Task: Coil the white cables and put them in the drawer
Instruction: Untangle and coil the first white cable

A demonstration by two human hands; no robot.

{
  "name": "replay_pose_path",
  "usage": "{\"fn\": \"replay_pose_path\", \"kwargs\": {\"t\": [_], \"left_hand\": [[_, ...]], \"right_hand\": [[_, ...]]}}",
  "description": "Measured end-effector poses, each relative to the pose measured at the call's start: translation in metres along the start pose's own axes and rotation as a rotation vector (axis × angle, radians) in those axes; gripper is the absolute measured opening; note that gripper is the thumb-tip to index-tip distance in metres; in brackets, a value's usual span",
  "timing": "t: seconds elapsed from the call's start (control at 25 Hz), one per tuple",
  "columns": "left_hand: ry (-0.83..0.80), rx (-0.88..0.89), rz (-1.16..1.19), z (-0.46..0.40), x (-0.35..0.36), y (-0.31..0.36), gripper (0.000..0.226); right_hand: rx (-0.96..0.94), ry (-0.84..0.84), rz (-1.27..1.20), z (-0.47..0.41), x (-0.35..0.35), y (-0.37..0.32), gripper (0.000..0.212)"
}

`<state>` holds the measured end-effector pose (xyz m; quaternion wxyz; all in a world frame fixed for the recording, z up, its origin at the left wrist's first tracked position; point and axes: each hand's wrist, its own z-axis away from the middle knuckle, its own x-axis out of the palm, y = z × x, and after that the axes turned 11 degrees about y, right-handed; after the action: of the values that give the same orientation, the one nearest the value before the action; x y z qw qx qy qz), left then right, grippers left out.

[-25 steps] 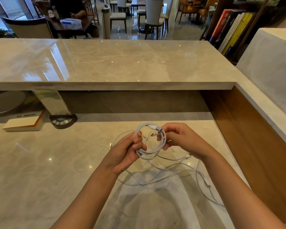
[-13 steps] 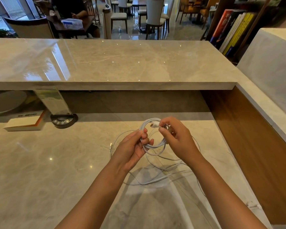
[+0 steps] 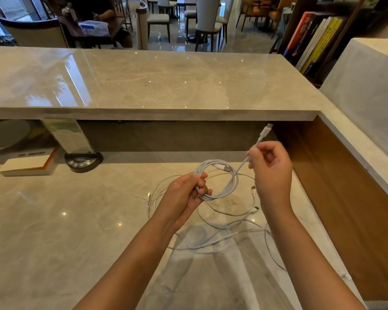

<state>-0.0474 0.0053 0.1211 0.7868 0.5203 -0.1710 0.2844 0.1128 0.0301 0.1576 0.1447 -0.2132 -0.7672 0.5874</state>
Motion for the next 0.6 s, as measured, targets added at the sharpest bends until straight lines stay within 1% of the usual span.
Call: {"fn": "replay_pose_path", "kwargs": {"t": [0.08,0.12,0.16,0.2,0.28,0.32,0.4,0.48,0.56,0.6], "left_hand": [[-0.035,-0.033,0.099,-0.001,-0.001,0.001,0.022],[-0.058,-0.042,0.138,-0.001,-0.002,0.004,0.023],[-0.083,-0.043,0.150,-0.002,-0.003,0.007,0.022],[-0.109,-0.041,0.130,-0.002,-0.003,0.010,0.020],[-0.156,-0.046,0.040,-0.002,-0.004,0.018,0.015],[-0.177,-0.057,-0.005,-0.002,-0.005,0.021,0.016],[-0.216,-0.092,-0.061,-0.001,-0.007,0.026,0.019],[-0.259,-0.131,-0.096,0.001,-0.006,0.029,0.016],[-0.285,-0.157,-0.122,0.003,-0.006,0.028,0.014],[-0.294,-0.162,-0.129,0.002,-0.008,0.026,0.014]], "right_hand": [[0.087,0.082,-0.046,-0.004,-0.003,0.000,0.006],[0.144,0.109,-0.032,-0.006,-0.005,0.003,0.008],[0.182,0.088,0.031,-0.009,-0.008,0.005,0.009],[0.188,0.004,0.154,-0.014,-0.010,0.008,0.008],[0.149,-0.265,0.438,-0.025,-0.012,0.005,0.006],[0.125,-0.373,0.532,-0.031,-0.012,0.000,0.006],[0.061,-0.559,0.626,-0.042,-0.010,-0.011,0.006],[-0.016,-0.813,0.702,-0.046,-0.007,-0.022,0.008],[-0.018,-1.015,0.683,-0.047,-0.007,-0.029,0.011],[-0.002,-1.072,0.647,-0.047,-0.007,-0.031,0.013]]}}
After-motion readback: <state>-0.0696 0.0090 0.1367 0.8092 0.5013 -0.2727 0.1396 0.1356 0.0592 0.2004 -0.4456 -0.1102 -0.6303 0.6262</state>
